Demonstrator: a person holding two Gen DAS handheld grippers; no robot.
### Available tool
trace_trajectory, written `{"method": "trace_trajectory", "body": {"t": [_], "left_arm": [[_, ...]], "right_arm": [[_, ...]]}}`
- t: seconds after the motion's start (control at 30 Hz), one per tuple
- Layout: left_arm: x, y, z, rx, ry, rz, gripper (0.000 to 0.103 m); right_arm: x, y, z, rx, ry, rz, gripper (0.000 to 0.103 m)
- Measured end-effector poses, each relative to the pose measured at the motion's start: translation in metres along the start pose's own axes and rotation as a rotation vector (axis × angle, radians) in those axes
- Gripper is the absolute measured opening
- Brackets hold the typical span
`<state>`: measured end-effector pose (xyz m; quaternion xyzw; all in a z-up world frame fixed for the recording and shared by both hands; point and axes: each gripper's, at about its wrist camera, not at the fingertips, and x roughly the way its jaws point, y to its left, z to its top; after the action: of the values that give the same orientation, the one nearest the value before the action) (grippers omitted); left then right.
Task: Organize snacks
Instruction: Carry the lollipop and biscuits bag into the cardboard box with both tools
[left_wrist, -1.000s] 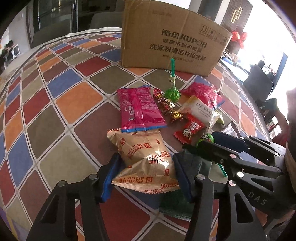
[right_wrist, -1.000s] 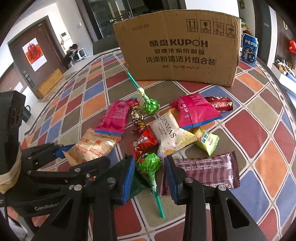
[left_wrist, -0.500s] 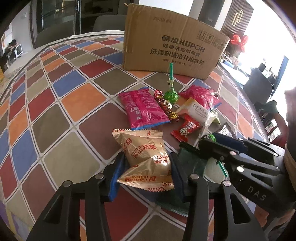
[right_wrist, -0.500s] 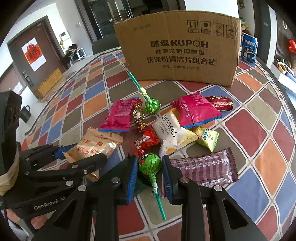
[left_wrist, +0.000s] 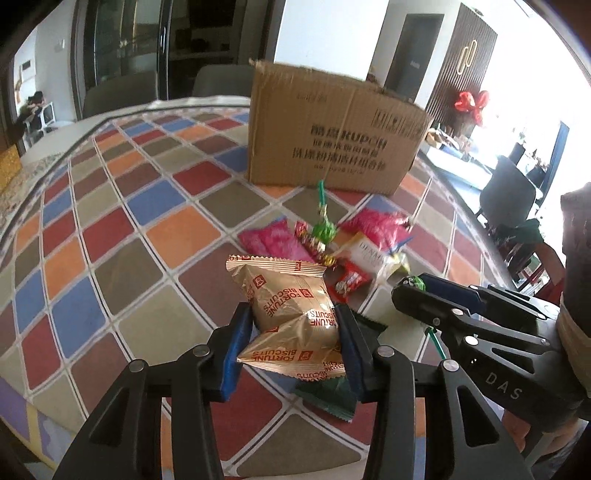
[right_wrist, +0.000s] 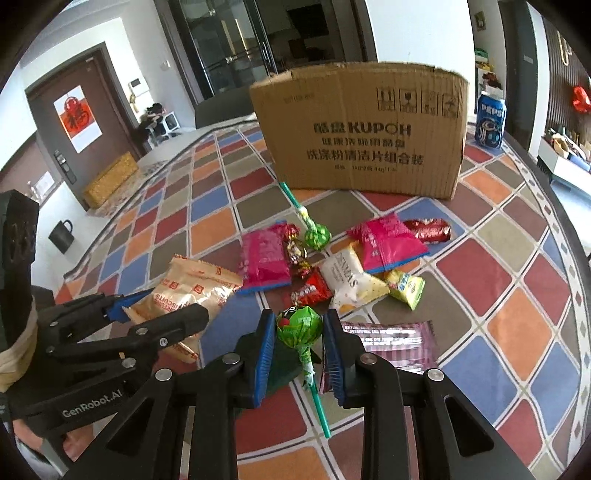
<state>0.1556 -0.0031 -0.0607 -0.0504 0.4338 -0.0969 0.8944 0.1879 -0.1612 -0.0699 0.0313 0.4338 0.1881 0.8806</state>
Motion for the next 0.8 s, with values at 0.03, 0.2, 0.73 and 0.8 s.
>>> {"method": "trace_trajectory", "body": {"t": [0.03, 0.2, 0.73, 0.8], "left_arm": [[-0.003, -0.001, 0.002, 0.005, -0.011, 0.001, 0.045], [-0.015, -0.007, 0.017, 0.025, -0.060, 0.006, 0.045], [-0.036, -0.021, 0.073, 0.069, -0.195, 0.011, 0.045], [-0.036, -0.022, 0.077, 0.072, -0.204, 0.009, 0.045]], "right_arm": [[-0.004, 0.000, 0.002, -0.001, -0.009, -0.001, 0.028], [-0.018, 0.002, 0.013, -0.015, -0.053, -0.007, 0.028], [-0.042, -0.001, 0.055, -0.011, -0.145, 0.027, 0.028], [-0.044, -0.002, 0.058, -0.014, -0.152, 0.023, 0.028]]}}
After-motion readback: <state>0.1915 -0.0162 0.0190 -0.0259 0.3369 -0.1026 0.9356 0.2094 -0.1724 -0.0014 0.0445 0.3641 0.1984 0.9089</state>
